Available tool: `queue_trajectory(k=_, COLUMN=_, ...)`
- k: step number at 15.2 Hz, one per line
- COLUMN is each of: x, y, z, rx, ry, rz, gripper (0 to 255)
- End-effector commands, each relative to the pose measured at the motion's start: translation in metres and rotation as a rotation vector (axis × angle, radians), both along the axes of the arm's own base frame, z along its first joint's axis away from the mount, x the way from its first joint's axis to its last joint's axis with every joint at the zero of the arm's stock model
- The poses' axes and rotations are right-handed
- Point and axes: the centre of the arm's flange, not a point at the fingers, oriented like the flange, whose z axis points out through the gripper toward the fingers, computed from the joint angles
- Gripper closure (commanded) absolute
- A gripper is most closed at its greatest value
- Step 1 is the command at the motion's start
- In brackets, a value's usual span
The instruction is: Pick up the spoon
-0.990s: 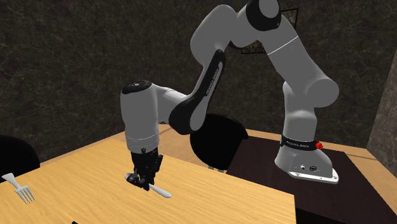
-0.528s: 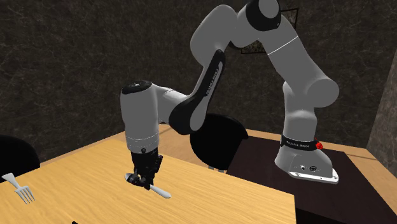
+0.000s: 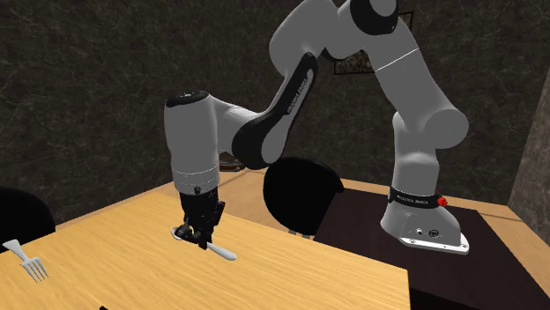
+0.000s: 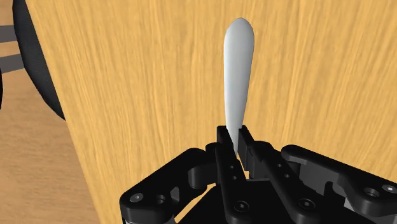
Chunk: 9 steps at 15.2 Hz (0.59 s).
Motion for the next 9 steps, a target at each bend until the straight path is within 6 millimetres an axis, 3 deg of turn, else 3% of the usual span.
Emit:
queue_trajectory(k=1, x=-0.001, y=-0.001, z=0.010, rx=0.000, ry=0.000, rz=0.000, gripper=255)
queue_trajectory(k=7, x=-0.001, y=-0.001, z=0.041, rx=0.000, ry=0.000, rz=0.000, gripper=255)
queue_trajectory(k=9, x=-0.001, y=-0.001, z=0.042, rx=0.000, ry=0.000, rz=0.000, gripper=255)
